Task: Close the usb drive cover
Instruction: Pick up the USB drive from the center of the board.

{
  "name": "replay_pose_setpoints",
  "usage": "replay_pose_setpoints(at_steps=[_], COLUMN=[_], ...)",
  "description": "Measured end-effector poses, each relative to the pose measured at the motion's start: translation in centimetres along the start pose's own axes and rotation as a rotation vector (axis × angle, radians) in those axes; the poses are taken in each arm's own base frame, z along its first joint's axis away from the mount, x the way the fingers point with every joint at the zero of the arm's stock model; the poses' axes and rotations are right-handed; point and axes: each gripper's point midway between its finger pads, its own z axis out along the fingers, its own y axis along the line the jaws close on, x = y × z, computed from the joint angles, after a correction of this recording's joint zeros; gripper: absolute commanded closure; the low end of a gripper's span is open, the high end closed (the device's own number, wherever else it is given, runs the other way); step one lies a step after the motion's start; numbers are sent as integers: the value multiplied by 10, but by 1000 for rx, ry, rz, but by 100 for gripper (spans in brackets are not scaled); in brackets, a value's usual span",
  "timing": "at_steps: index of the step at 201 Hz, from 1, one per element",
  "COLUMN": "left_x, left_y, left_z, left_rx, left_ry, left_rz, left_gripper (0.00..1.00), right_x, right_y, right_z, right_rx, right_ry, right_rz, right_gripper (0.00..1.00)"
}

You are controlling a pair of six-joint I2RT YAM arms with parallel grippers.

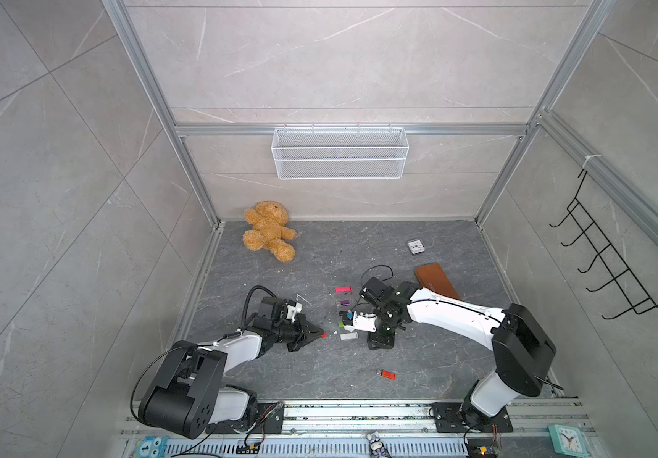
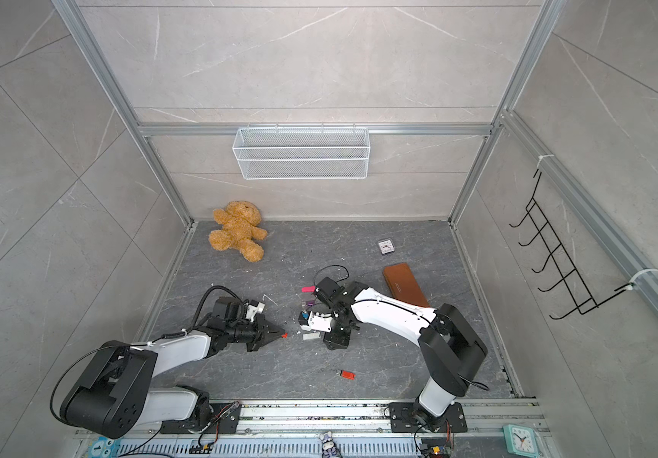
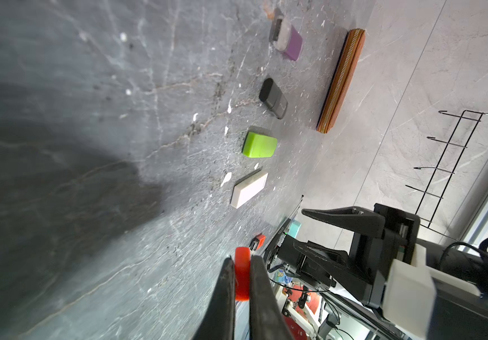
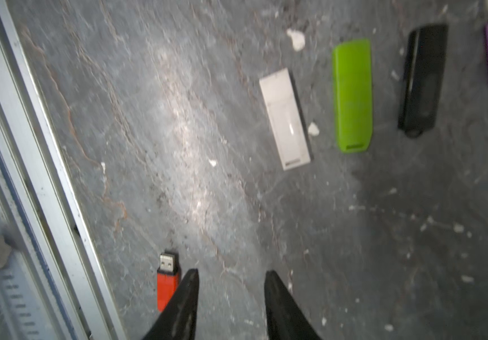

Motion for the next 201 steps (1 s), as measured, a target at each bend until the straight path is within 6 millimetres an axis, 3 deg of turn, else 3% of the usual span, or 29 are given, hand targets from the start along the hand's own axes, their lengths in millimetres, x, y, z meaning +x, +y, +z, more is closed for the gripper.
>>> replay_pose_setpoints(at_steps=[74,143,201], left_x=[0,-1,-2], left_y=[0,1,2], left_z=[0,0,-1], left_rx=[-1,-5,-17], left_ry=[-1,-8,-20], left_rz=[13,14,10], left_gripper=[95,95,95], right_x=[49,54,46], right_y=[35,53,51], right_z=[20,30,36], right_rx=[-1,-11,34], right_ry=[183,212,200], right_rz=[-13,-22,-36], right_gripper=[59,59,58])
